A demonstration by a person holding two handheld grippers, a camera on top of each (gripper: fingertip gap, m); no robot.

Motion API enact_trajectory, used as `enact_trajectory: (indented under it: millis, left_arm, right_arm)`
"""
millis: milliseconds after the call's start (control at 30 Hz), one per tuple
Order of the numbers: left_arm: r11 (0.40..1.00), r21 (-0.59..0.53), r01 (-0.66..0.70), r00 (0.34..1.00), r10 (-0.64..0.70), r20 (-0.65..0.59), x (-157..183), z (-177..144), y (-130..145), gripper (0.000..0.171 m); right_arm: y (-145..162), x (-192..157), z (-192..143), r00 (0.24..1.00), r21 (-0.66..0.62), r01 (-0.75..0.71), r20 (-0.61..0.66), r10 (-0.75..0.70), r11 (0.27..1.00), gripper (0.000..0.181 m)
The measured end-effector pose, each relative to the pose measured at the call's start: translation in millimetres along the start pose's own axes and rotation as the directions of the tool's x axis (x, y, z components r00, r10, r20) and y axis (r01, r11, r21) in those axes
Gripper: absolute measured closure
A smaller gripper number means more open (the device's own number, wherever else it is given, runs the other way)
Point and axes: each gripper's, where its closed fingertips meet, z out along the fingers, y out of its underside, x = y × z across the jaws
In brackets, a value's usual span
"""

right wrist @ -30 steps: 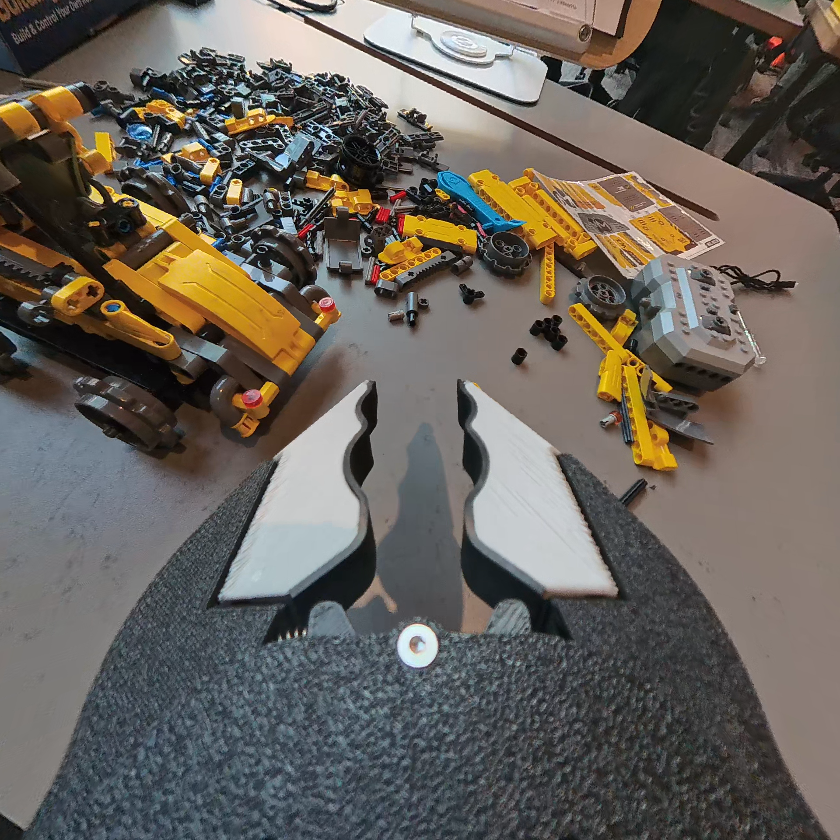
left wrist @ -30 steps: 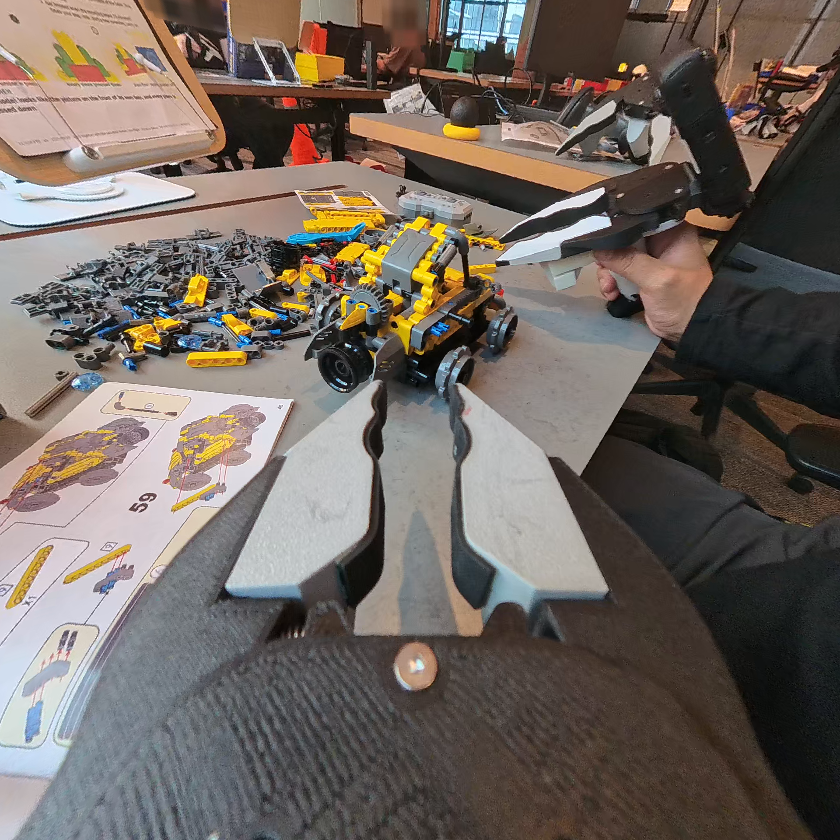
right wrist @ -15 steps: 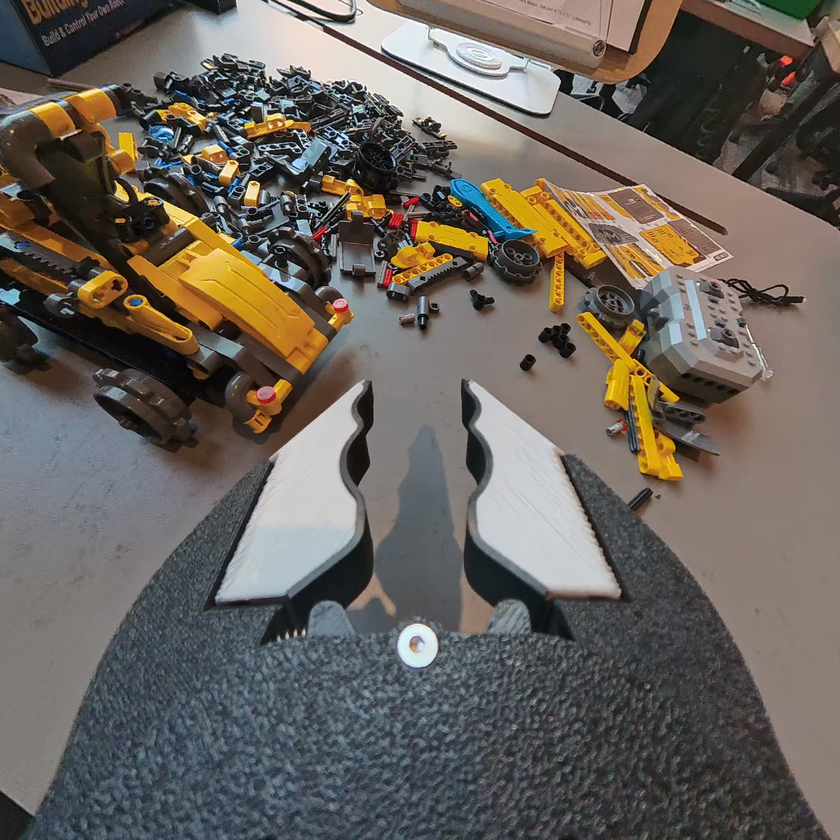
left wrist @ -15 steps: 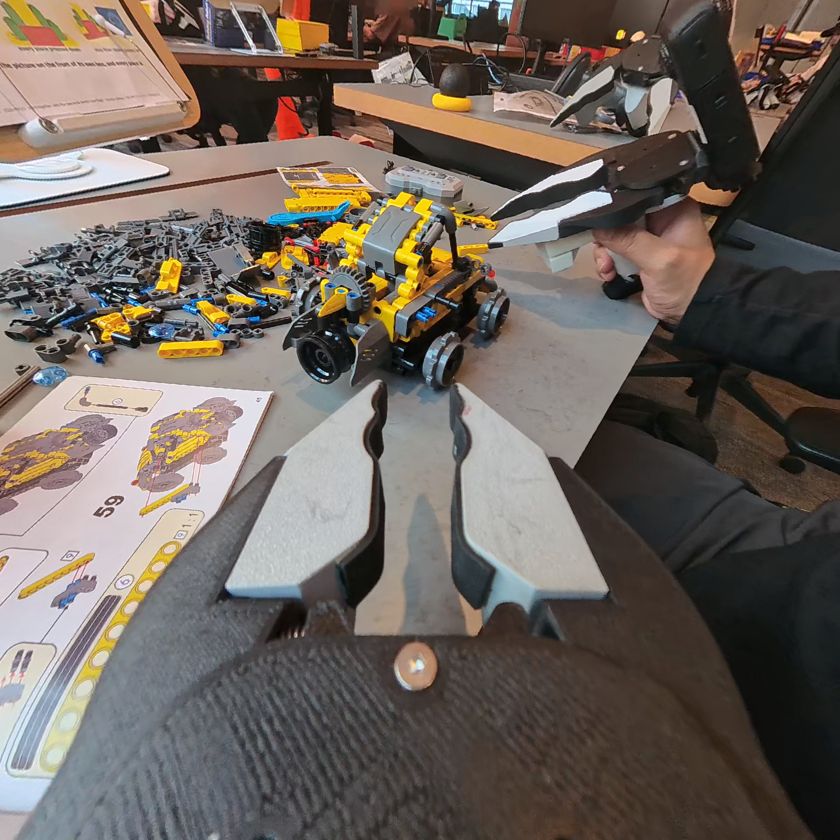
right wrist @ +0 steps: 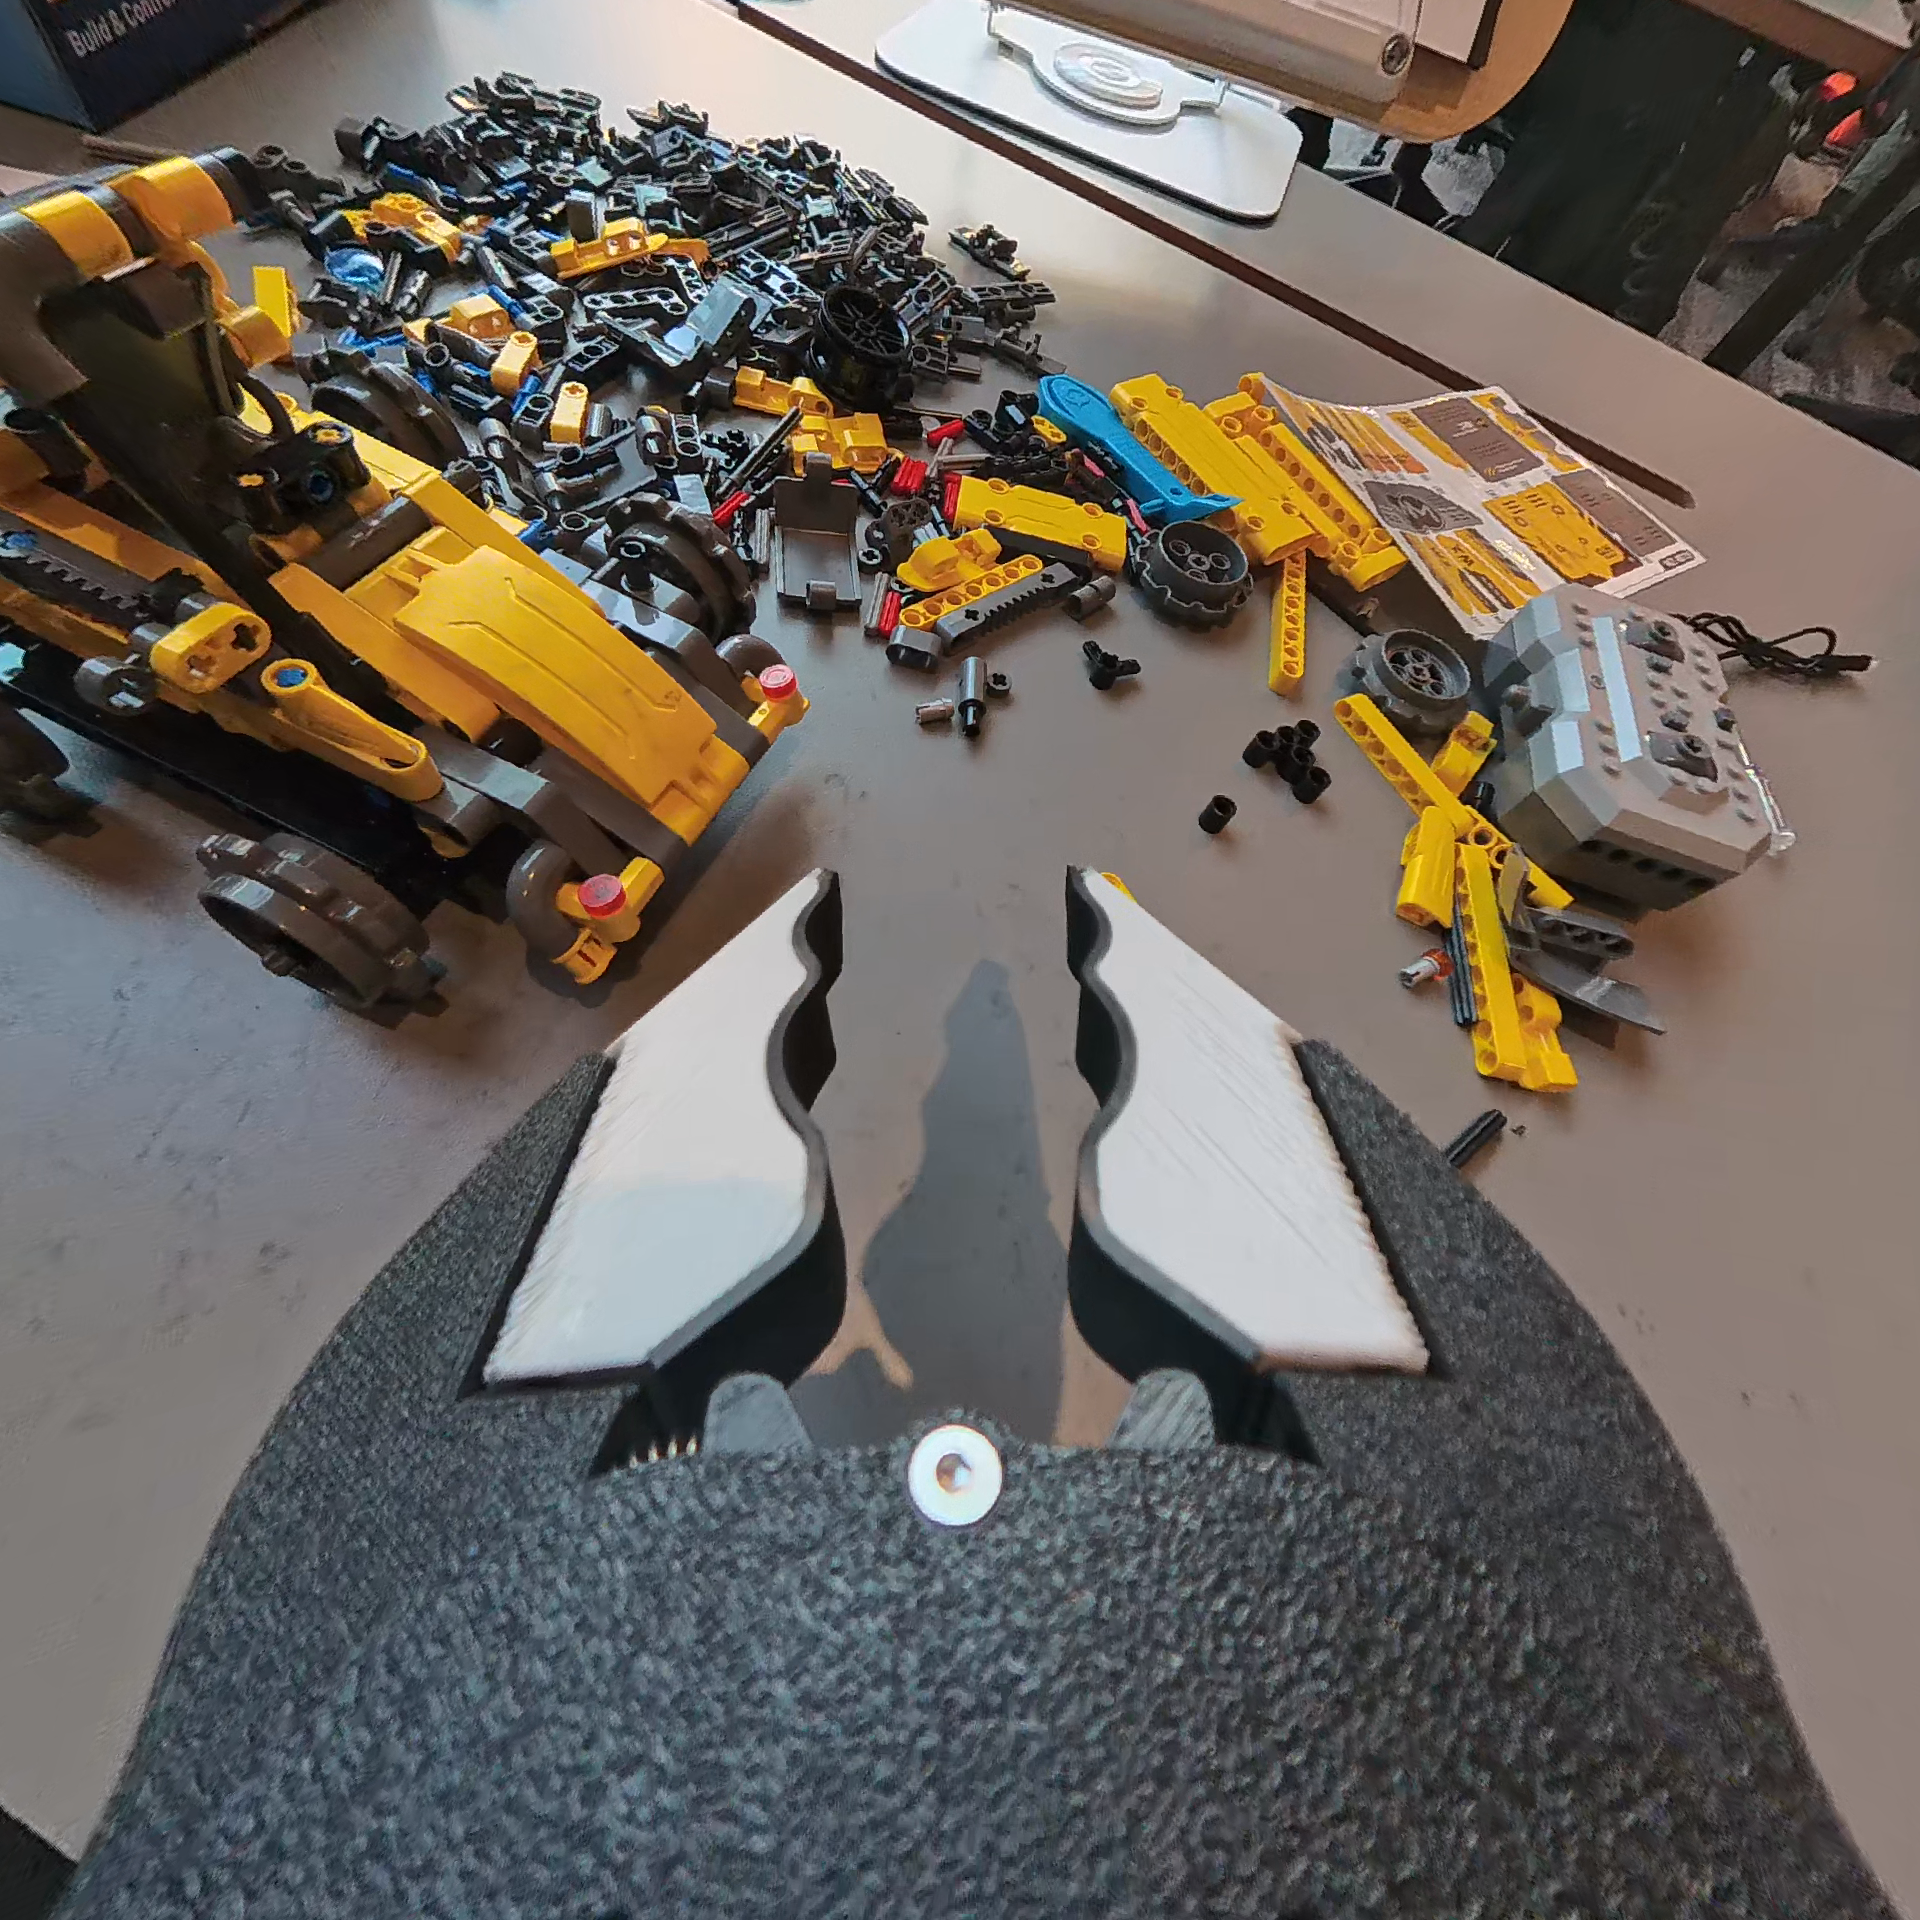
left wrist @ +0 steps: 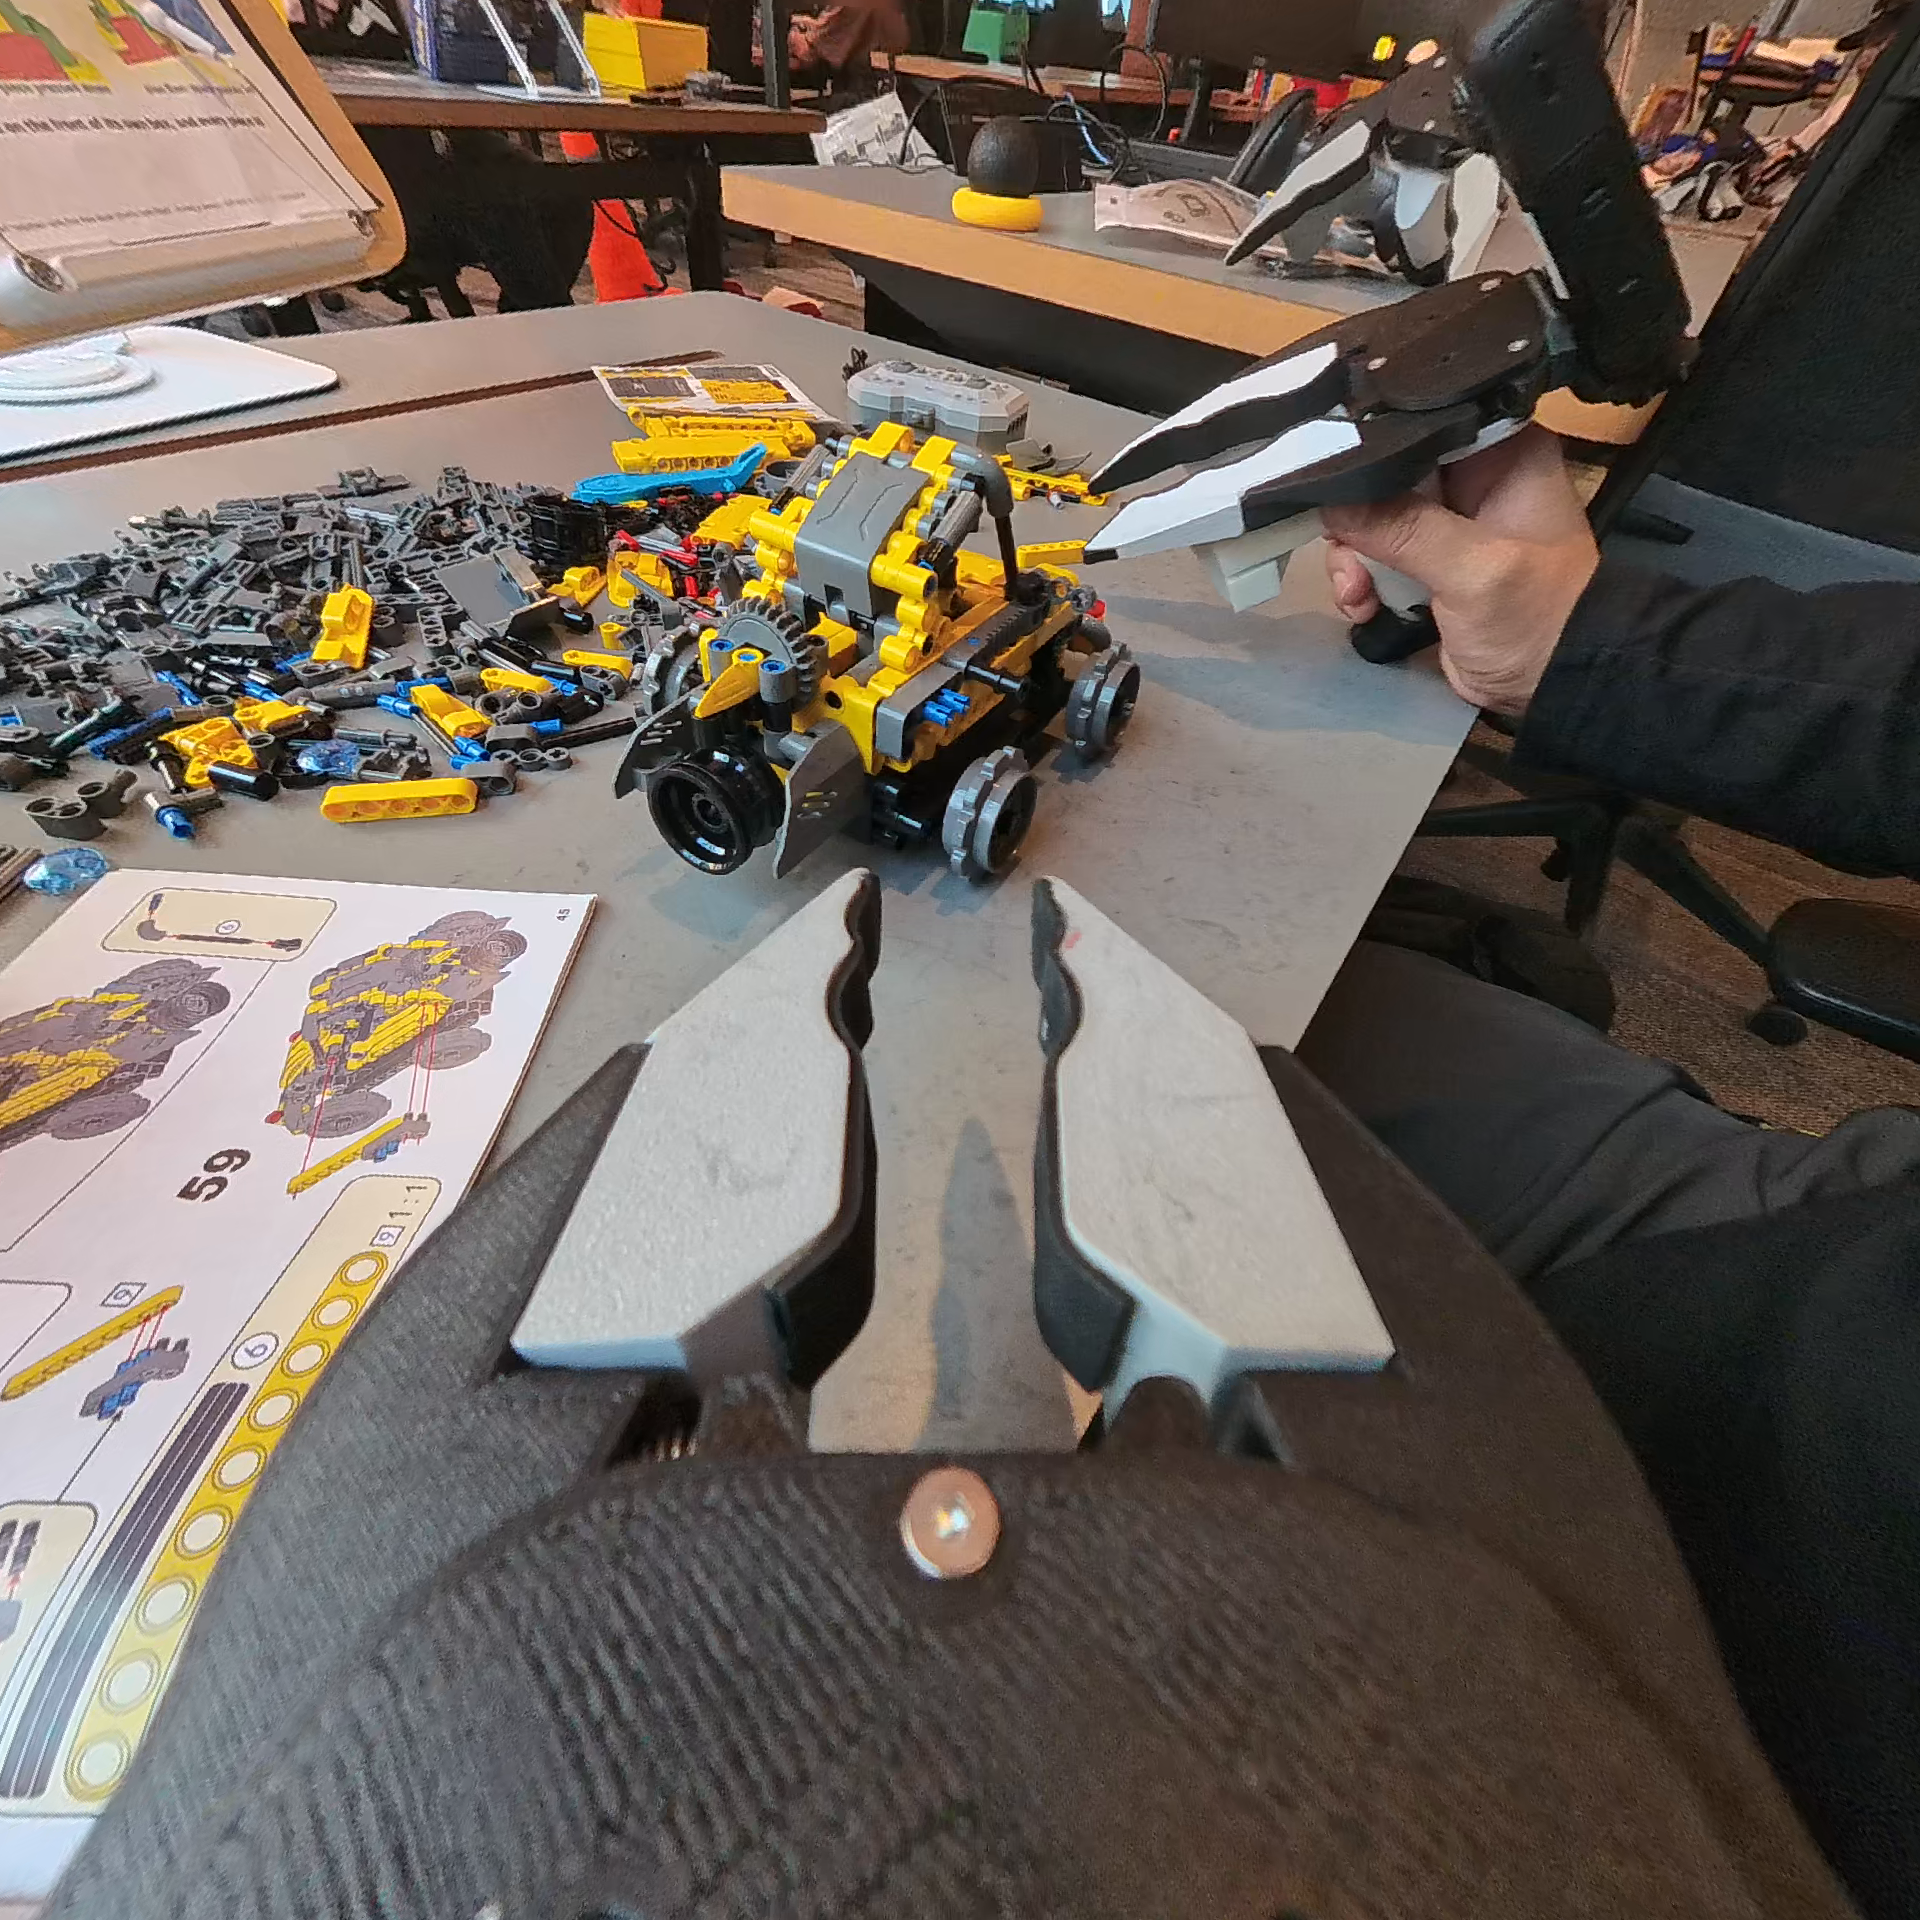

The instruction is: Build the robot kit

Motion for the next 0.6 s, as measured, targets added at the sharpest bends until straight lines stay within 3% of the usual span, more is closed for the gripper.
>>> enact_trajectory:
  millis: [600]
  left_arm:
    - [1.0,-0.007,0.016,1.0,-0.016,-0.027,1.8,-0.3,0.3,0.145]
  right_arm:
    - [3.0,0.8,2.8,1.0,-0.024,-0.011,0.006,0.012,1.0,0.135]
